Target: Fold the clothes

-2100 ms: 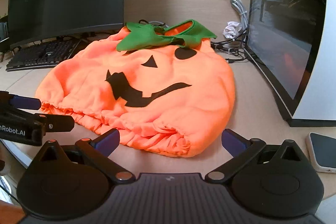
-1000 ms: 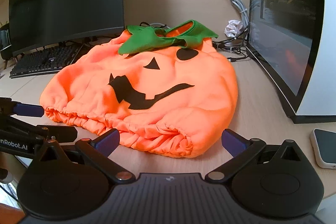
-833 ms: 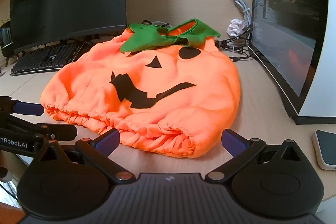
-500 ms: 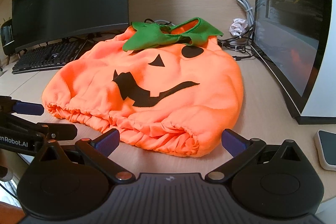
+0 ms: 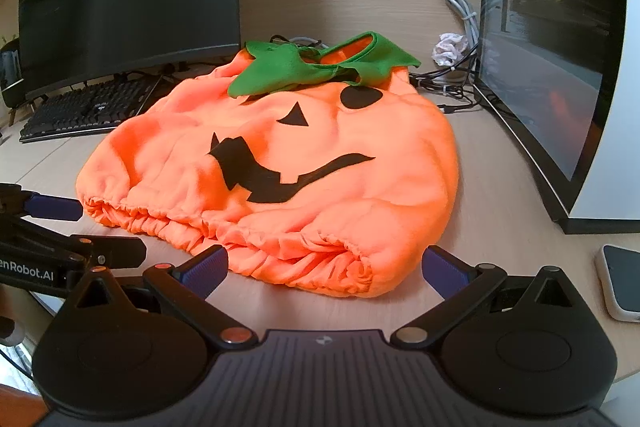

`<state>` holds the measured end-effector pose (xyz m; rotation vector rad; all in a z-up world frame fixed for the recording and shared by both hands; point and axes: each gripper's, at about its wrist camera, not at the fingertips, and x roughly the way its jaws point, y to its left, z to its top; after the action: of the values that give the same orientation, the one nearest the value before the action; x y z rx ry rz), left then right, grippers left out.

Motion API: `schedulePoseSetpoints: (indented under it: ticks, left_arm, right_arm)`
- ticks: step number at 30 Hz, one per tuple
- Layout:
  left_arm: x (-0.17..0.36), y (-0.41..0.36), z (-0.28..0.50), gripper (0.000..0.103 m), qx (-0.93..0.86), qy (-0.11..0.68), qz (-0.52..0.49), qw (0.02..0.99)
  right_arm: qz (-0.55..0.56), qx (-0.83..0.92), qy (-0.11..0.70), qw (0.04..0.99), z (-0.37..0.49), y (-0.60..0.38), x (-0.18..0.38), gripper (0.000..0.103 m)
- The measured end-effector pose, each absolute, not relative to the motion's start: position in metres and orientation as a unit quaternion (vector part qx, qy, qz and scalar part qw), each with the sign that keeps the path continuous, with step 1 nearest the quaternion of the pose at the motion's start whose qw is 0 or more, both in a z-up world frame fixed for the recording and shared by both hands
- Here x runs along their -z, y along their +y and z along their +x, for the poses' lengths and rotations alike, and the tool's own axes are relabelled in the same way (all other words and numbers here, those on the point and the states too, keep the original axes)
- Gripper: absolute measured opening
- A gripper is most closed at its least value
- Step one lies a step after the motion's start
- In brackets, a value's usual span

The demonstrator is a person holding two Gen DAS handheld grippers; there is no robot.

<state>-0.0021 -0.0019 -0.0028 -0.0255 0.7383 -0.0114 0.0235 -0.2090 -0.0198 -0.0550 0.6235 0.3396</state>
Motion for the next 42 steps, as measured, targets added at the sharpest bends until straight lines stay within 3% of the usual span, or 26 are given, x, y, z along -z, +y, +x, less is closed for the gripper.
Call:
schedulePoseSetpoints:
  ticks: [25, 29, 34, 38, 42]
  left_arm:
    - [0.002, 0.004, -0.003, 0.103, -0.005, 0.368, -0.013, 0.930]
    - [0.000, 0.009, 0.004, 0.103, -0.018, 0.354, 0.048, 0.934]
    - [0.008, 0.024, 0.029, 0.103, -0.051, 0.353, 0.157, 0.921]
    - [-0.004, 0.036, 0.055, 0.103, -0.105, 0.319, 0.197, 0.921]
    - [-0.055, 0.071, 0.050, 0.103, -0.165, 0.280, 0.106, 0.940]
  right_arm:
    - [-0.037, -0.162, 0.302, 0.939, 0.021, -0.210, 0.017, 0.103]
    - [-0.086, -0.143, 0.284, 0.944, 0.029, -0.210, 0.013, 0.103]
    - [-0.159, -0.133, 0.328, 0.922, 0.056, -0.200, 0.028, 0.103]
    - [-0.222, -0.075, 0.252, 0.939, 0.061, -0.193, 0.014, 0.103]
    - [-0.262, -0.014, 0.123, 0.957, 0.041, -0.214, -0.039, 0.103]
